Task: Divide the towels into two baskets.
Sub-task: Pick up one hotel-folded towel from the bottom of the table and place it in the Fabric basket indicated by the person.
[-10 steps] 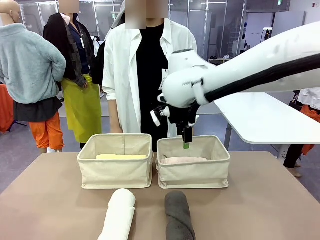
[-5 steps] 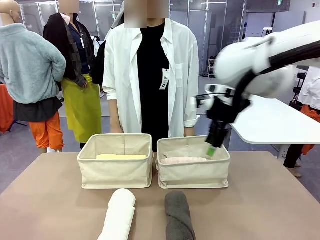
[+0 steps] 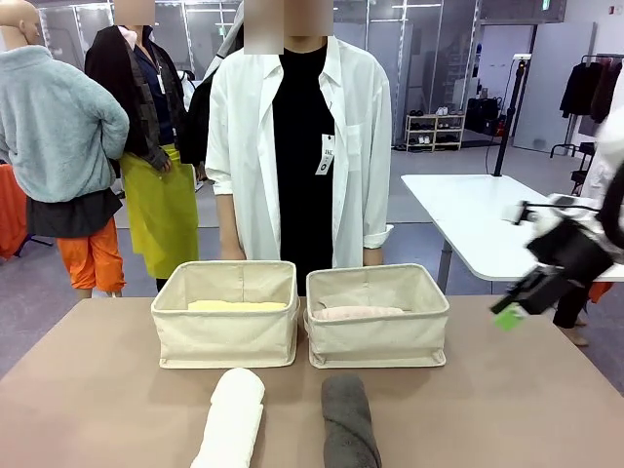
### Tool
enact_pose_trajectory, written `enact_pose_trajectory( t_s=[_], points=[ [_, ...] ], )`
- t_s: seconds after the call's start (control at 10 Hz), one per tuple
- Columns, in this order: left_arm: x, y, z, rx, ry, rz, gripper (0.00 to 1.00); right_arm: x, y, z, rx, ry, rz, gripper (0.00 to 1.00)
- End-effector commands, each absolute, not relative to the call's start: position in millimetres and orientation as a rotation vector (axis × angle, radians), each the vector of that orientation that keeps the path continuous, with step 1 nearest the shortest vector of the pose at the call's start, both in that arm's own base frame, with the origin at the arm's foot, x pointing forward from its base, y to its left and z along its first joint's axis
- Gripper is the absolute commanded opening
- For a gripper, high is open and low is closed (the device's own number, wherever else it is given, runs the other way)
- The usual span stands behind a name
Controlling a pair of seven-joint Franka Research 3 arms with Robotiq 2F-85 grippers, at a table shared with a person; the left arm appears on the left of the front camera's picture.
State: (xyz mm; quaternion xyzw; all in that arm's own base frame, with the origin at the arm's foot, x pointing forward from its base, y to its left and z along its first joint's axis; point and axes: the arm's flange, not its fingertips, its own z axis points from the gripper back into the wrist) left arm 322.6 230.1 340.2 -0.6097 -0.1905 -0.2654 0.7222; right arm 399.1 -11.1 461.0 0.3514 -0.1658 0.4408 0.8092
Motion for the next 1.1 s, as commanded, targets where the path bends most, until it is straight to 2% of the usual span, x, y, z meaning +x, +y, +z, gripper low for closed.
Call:
enact_pose_trajectory(
  t_s=[0.0, 0.2, 0.4, 0.7, 0.8, 1.0],
  points=[
    [318.0, 230.5, 342.8, -1.351, -0.437, -0.595, 1.0, 386.4, -71.1, 457.6, 0.894, -0.386, 0.753, 1.0],
    [318.0, 230.5, 342.8, -1.351, -0.437, -0.595, 1.0, 354.1, -143.7, 434.1, 1.032, -0.354, 0.535, 1.0],
    [318.0, 230.5, 342.8, -1.351, -0.437, -0.595, 1.0, 335.7, -181.4, 410.8, 1.138, -0.301, 0.434, 1.0],
    [318.0, 230.5, 342.8, -1.351, -0.437, -0.595, 1.0, 353.0, -190.8, 374.3, 1.238, -0.226, 0.291, 1.0],
    [318.0, 230.5, 342.8, -1.351, -0.437, -0.595, 1.0, 321.3, -195.7, 384.6, 1.173, -0.28, 0.397, 1.0],
    [318.0, 230.5, 342.8, -1.351, -0.437, -0.595, 1.0, 321.3, -195.7, 384.6, 1.173, -0.28, 0.397, 1.0]
  ],
)
